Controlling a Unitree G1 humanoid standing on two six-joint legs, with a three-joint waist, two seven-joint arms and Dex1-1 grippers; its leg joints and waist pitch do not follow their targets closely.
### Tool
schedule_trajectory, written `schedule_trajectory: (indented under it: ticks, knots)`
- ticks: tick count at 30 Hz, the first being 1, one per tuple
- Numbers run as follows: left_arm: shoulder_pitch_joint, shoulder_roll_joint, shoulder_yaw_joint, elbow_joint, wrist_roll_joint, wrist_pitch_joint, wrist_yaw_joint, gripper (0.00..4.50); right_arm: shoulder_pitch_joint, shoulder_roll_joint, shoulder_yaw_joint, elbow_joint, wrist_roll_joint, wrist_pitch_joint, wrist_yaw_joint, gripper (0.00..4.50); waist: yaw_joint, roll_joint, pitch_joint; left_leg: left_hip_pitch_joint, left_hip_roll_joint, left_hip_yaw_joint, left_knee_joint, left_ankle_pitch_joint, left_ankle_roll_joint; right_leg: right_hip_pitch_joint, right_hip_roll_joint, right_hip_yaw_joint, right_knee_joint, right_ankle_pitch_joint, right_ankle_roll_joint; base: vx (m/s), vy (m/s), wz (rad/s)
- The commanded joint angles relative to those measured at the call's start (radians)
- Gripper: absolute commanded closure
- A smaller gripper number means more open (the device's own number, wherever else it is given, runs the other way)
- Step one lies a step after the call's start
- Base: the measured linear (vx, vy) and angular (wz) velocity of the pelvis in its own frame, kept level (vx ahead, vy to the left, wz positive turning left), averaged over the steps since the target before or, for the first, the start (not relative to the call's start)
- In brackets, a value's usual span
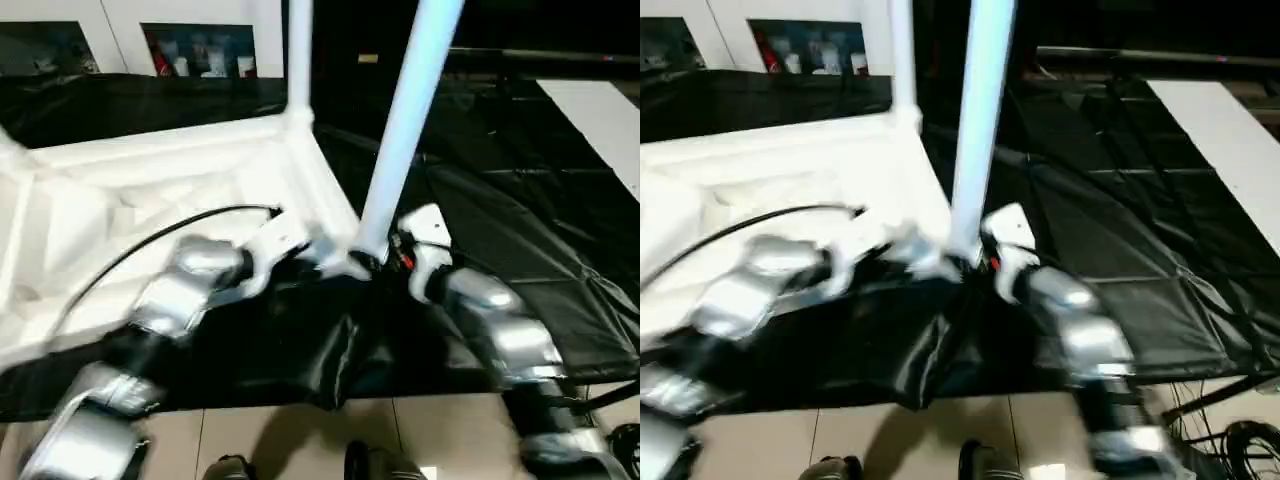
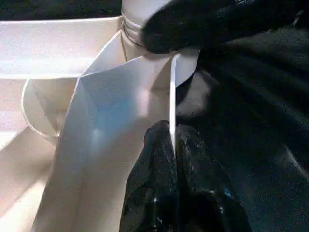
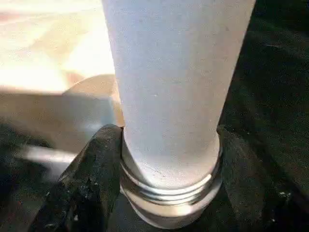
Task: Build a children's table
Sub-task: Rotate leg to tighten
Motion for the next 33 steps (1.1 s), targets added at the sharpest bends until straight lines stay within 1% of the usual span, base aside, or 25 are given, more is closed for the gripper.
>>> schedule_trajectory:
  ticks: [1,3,4,6,7,8,10,11,12,13,15,17,19,21,22,23,24,25,26,27,28,29,31,32,33]
  knots:
    - [0.001,-0.076,-0.025,0.071,0.013,0.027,0.102,4.50,-0.004,0.052,-0.002,0.131,-0.020,0.015,-0.140,1.83,-0.005,0.003,-0.050,0.007,0.004,-0.010,-0.073,-0.307,0.009,0.037,-0.059,0.027,-0.102,-0.636,-0.041,0.000,0.000,0.00]
    - [0.001,-0.076,-0.025,0.071,0.013,0.027,0.102,4.50,-0.004,0.052,-0.002,0.131,-0.020,0.015,-0.140,1.83,-0.006,0.002,-0.052,0.007,0.002,-0.012,-0.075,-0.320,0.016,0.039,-0.061,0.026,-0.105,-0.634,-0.033,0.000,0.000,0.00]
    - [-0.022,-0.112,-0.027,0.120,0.029,0.026,0.140,4.50,-0.045,0.083,0.010,0.195,-0.055,-0.018,-0.196,1.83,-0.007,0.002,-0.052,0.003,0.002,-0.012,-0.078,-0.314,0.023,0.041,-0.060,0.026,-0.105,-0.615,-0.032,0.000,0.000,0.00]
    - [-0.032,-0.124,-0.027,0.145,0.035,0.021,0.153,4.50,-0.064,0.093,0.024,0.219,-0.073,-0.031,-0.205,1.83,-0.009,0.003,-0.052,0.002,0.002,-0.014,-0.081,-0.316,0.024,0.043,-0.061,0.025,-0.106,-0.607,-0.033,0.000,0.000,0.00]
    - [-0.039,-0.131,-0.027,0.161,0.040,0.017,0.160,4.50,-0.077,0.094,0.050,0.234,-0.092,-0.045,-0.192,1.83,-0.009,-0.001,-0.049,0.003,-0.001,-0.015,-0.081,-0.337,0.028,0.040,-0.061,0.023,-0.112,-0.634,-0.022,0.000,0.000,0.00]
    - [-0.042,-0.129,-0.029,0.165,0.042,0.014,0.157,4.50,-0.080,0.088,0.071,0.232,-0.101,-0.056,-0.158,1.83,-0.009,-0.001,-0.048,0.006,-0.002,-0.015,-0.080,-0.345,0.030,0.038,-0.062,0.024,-0.114,-0.644,-0.019,0.000,0.000,0.00]
    - [-0.047,-0.124,-0.031,0.171,0.046,0.010,0.149,4.50,-0.081,0.081,0.094,0.221,-0.111,-0.073,-0.109,1.13,-0.008,-0.001,-0.050,0.006,-0.002,-0.015,-0.081,-0.346,0.042,0.038,-0.065,0.024,-0.117,-0.652,-0.015,0.000,0.000,0.00]
    - [-0.046,-0.120,-0.032,0.169,0.047,0.010,0.142,4.50,-0.079,0.078,0.097,0.212,-0.109,-0.077,-0.092,1.13,-0.007,-0.003,-0.048,0.002,0.000,-0.017,-0.084,-0.342,0.046,0.041,-0.065,0.023,-0.116,-0.645,-0.017,0.000,0.000,0.00]
    - [-0.046,-0.114,-0.033,0.164,0.047,0.011,0.131,4.50,-0.076,0.074,0.099,0.199,-0.103,-0.082,-0.070,1.13,-0.006,-0.001,-0.049,0.003,0.002,-0.015,-0.084,-0.337,0.049,0.040,-0.067,0.025,-0.117,-0.633,-0.022,0.000,0.000,0.00]
    - [-0.040,-0.104,-0.034,0.152,0.046,0.013,0.113,4.50,-0.071,0.061,0.100,0.176,-0.090,-0.092,-0.037,0.91,-0.005,-0.003,-0.050,0.004,0.004,-0.015,-0.086,-0.330,0.055,0.042,-0.067,0.025,-0.114,-0.616,-0.031,0.000,0.000,0.00]
    - [-0.021,-0.068,-0.045,0.114,0.044,0.015,0.061,4.50,-0.057,0.010,0.104,0.113,-0.058,-0.083,0.053,0.70,-0.001,-0.003,-0.053,0.000,0.006,-0.014,-0.087,-0.303,0.064,0.048,-0.068,0.028,-0.109,-0.567,-0.041,0.000,0.000,0.00]
    - [-0.010,-0.049,-0.050,0.096,0.043,0.012,0.035,4.50,-0.051,-0.019,0.106,0.082,-0.040,-0.074,0.102,0.65,-0.001,-0.002,-0.054,-0.006,0.011,-0.010,-0.088,-0.262,0.076,0.052,-0.066,0.032,-0.096,-0.461,-0.085,0.000,0.000,0.00]
    - [0.007,-0.014,-0.055,0.066,0.039,0.007,-0.011,4.50,-0.044,-0.094,0.112,0.032,-0.010,-0.046,0.207,0.34,0.002,-0.002,-0.055,-0.002,0.011,-0.003,-0.083,-0.245,0.083,0.050,-0.063,0.037,-0.091,-0.415,-0.117,0.000,0.000,0.00]
    - [0.007,-0.014,-0.055,0.066,0.039,0.007,-0.011,4.50,-0.044,-0.094,0.112,0.032,-0.010,-0.046,0.207,0.24,0.001,-0.005,-0.056,-0.006,0.008,-0.002,-0.080,-0.230,0.087,0.055,-0.063,0.038,-0.086,-0.398,-0.130,0.000,0.000,0.00]
    - [0.029,0.031,-0.062,0.021,0.029,0.013,-0.073,4.50,-0.025,-0.195,0.124,-0.045,0.033,-0.013,0.355,0.16,0.006,-0.003,-0.049,-0.003,0.008,-0.002,-0.080,-0.235,0.082,0.055,-0.063,0.040,-0.091,-0.439,-0.128,0.000,0.000,0.00]
    - [0.040,0.053,-0.067,-0.002,0.023,0.013,-0.106,4.50,-0.015,-0.241,0.133,-0.082,0.051,-0.001,0.424,0.07,0.007,-0.004,-0.054,-0.003,0.008,0.000,-0.076,-0.233,0.089,0.057,-0.062,0.041,-0.087,-0.430,-0.128,0.059,-0.029,0.07]
    - [0.052,0.081,-0.074,-0.027,0.013,-0.008,-0.155,4.50,0.001,-0.298,0.152,-0.116,0.054,-0.008,0.504,0.07,0.009,0.001,-0.059,-0.002,0.013,0.002,-0.074,-0.209,0.105,0.055,-0.063,0.044,-0.079,-0.377,-0.142,0.059,-0.029,0.07]
    - [0.052,0.081,-0.074,-0.027,0.013,-0.008,-0.155,4.50,0.001,-0.298,0.152,-0.116,0.054,-0.008,0.504,0.07,0.011,0.000,-0.058,-0.002,0.017,0.001,-0.075,-0.200,0.109,0.057,-0.062,0.043,-0.079,-0.356,-0.149,0.069,-0.032,0.07]
    - [0.061,0.101,-0.080,-0.046,0.003,-0.019,-0.194,4.50,0.012,-0.337,0.166,-0.138,0.056,-0.009,0.562,0.07,0.006,-0.001,-0.059,-0.010,0.013,0.004,-0.071,-0.183,0.115,0.058,-0.061,0.043,-0.075,-0.329,-0.163,0.071,-0.036,0.03]
    - [0.069,0.123,-0.085,-0.061,0.000,-0.025,-0.224,4.50,0.024,-0.372,0.183,-0.154,0.045,-0.027,0.612,0.07,0.009,-0.002,-0.064,-0.012,0.013,0.004,-0.067,-0.159,0.115,0.063,-0.063,0.043,-0.069,-0.302,-0.175,0.071,-0.036,0.03]
    - [0.087,0.159,-0.093,-0.100,-0.018,-0.025,-0.283,4.50,0.034,-0.405,0.195,-0.167,0.039,-0.042,0.659,0.07,0.009,-0.002,-0.066,-0.014,0.013,0.005,-0.063,-0.123,0.121,0.066,-0.061,0.044,-0.059,-0.234,-0.192,0.076,-0.035,0.02]
    - [0.103,0.185,-0.099,-0.135,-0.034,-0.022,-0.327,4.50,0.037,-0.419,0.197,-0.171,0.036,-0.056,0.680,0.07,0.010,0.001,-0.067,-0.012,0.016,0.006,-0.063,-0.111,0.123,0.064,-0.061,0.045,-0.054,-0.197,-0.207,0.074,-0.032,0.02]
    - [0.118,0.207,-0.101,-0.169,-0.050,-0.024,-0.365,4.50,0.036,-0.422,0.193,-0.174,0.037,-0.058,0.686,0.07,0.007,0.001,-0.068,-0.013,0.013,0.010,-0.058,-0.064,0.132,0.066,-0.055,0.044,-0.040,-0.081,-0.248,0.068,-0.028,0.02]
    - [0.123,0.213,-0.101,-0.180,-0.054,-0.016,-0.372,4.50,0.034,-0.421,0.191,-0.173,0.037,-0.059,0.684,0.07,0.007,0.001,-0.068,-0.013,0.013,0.010,-0.058,-0.064,0.132,0.066,-0.055,0.044,-0.040,-0.081,-0.248,0.000,0.000,0.00]
    - [0.135,0.230,-0.100,-0.204,-0.061,-0.014,-0.390,4.50,0.028,-0.417,0.186,-0.172,0.040,-0.063,0.683,0.07,0.007,0.005,-0.072,-0.010,0.016,0.010,-0.056,-0.027,0.140,0.068,-0.053,0.042,-0.030,-0.015,-0.273,0.000,0.000,0.00]
